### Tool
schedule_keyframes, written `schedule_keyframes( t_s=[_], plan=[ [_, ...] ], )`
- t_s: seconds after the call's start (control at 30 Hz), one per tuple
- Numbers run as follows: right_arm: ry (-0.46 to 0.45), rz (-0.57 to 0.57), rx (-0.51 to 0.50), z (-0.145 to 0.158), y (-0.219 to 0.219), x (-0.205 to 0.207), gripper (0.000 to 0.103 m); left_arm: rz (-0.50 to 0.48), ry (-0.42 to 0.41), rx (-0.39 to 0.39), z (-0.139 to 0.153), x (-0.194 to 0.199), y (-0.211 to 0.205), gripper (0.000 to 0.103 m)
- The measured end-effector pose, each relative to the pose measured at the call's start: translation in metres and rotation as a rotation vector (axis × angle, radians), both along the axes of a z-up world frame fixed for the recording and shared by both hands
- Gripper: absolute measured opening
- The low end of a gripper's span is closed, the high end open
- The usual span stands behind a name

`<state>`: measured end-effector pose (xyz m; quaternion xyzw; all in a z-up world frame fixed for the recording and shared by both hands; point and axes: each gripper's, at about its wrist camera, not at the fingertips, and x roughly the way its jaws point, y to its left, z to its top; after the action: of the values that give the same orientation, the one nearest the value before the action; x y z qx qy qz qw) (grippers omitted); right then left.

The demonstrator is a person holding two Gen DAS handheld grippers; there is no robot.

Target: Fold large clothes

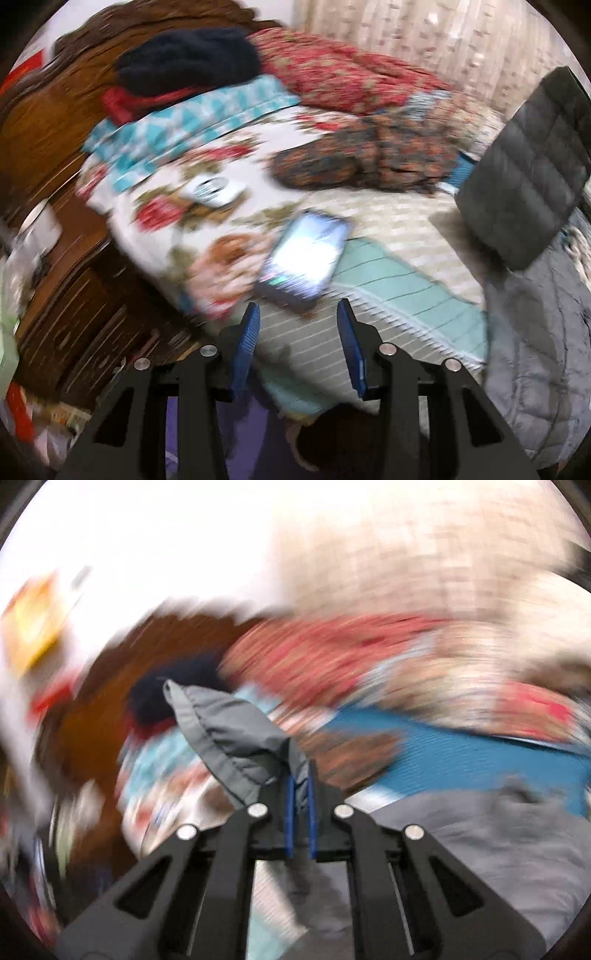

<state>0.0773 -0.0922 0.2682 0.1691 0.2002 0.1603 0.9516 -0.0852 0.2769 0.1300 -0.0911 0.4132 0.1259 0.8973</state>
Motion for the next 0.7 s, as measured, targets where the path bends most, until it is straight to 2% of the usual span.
schedule_keyframes(
  t_s=[0.07,0.13,0.2,0.27,0.37,0.47,0.6,0.67,0.7],
  plan=[
    [0.027,-0.158,0.115,-0.005,-0.080,0.002,0.005,-0.078,-0.022,-0.007,0.007,0.025,-0.028,0.000],
    [0.072,-0.300,0.185,-0.026,-0.147,-0.006,0.005,-0.160,-0.047,-0.009,0.015,0.052,-0.060,0.000],
    [0.111,-0.384,0.238,-0.050,-0.189,-0.015,0.005,-0.256,-0.079,-0.004,0.024,0.086,-0.101,0.000],
    [0.170,-0.470,0.296,-0.089,-0.226,-0.028,0.005,-0.344,-0.105,0.012,0.030,0.124,-0.148,0.000],
    [0.260,-0.547,0.329,-0.143,-0.257,-0.044,0.005,-0.455,-0.107,0.013,0.028,0.180,-0.219,0.000],
    [0.367,-0.576,0.357,-0.196,-0.279,-0.054,0.005,-0.549,-0.088,0.032,0.015,0.229,-0.291,0.000],
    [0.457,-0.577,0.403,-0.244,-0.282,-0.055,0.006,-0.626,0.006,0.128,-0.030,0.278,-0.373,0.000],
    [0.469,-0.579,0.418,-0.258,-0.286,-0.054,0.006,-0.620,0.062,0.239,-0.061,0.296,-0.399,0.000],
    [0.475,-0.572,0.422,-0.264,-0.287,-0.053,0.006,-0.596,0.083,0.341,-0.079,0.303,-0.407,0.000]
  ],
)
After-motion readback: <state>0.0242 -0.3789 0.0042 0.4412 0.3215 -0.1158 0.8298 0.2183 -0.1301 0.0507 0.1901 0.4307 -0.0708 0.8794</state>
